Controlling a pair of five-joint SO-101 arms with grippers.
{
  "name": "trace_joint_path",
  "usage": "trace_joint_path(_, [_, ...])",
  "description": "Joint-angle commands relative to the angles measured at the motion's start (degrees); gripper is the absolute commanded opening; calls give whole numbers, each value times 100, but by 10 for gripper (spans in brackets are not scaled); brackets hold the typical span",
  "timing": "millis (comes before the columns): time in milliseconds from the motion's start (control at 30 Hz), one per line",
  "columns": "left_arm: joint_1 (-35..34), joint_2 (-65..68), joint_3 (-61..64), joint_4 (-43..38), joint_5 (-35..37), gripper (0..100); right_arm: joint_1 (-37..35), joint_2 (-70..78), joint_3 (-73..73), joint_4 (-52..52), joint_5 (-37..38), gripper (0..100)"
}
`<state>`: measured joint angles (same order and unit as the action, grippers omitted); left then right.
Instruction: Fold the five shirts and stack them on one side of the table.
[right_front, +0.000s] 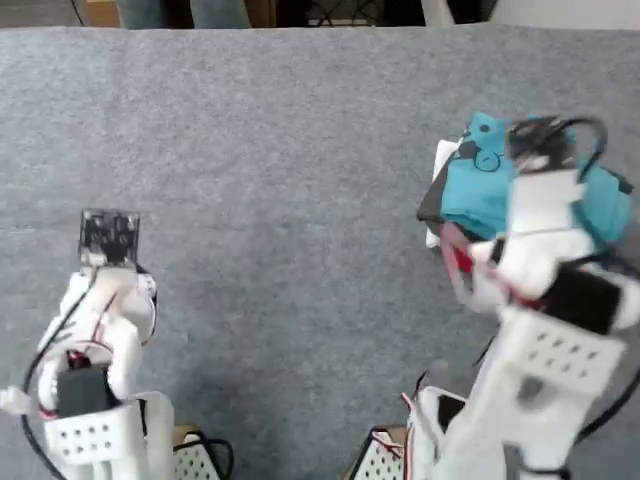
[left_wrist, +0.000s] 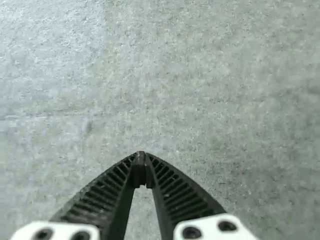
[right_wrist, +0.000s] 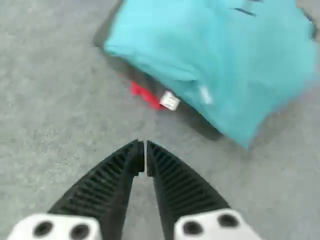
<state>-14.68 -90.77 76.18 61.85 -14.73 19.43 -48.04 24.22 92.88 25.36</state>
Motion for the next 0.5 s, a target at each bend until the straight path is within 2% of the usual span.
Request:
trace_joint_path(0, [13,-1046,673,-132,9,30,-545,-1174,1684,-809,26,14])
trace_joint_path(67, [4,-1424,875,18,-141,30,-800,-1815,2519,-1143,26,14])
trace_joint_path(167, [57,-1266,927,229,-659,32,-1073,-2774,3591,-1477,26,14])
trace_joint_path(300, [13,-1301,1288,176,-1090,30,-1125,-3925,4822,-1908,26,14])
trace_joint_path(467, [4,-1345,1912,176,-1538,30,-1116,-5341,6026,-1890,26,15])
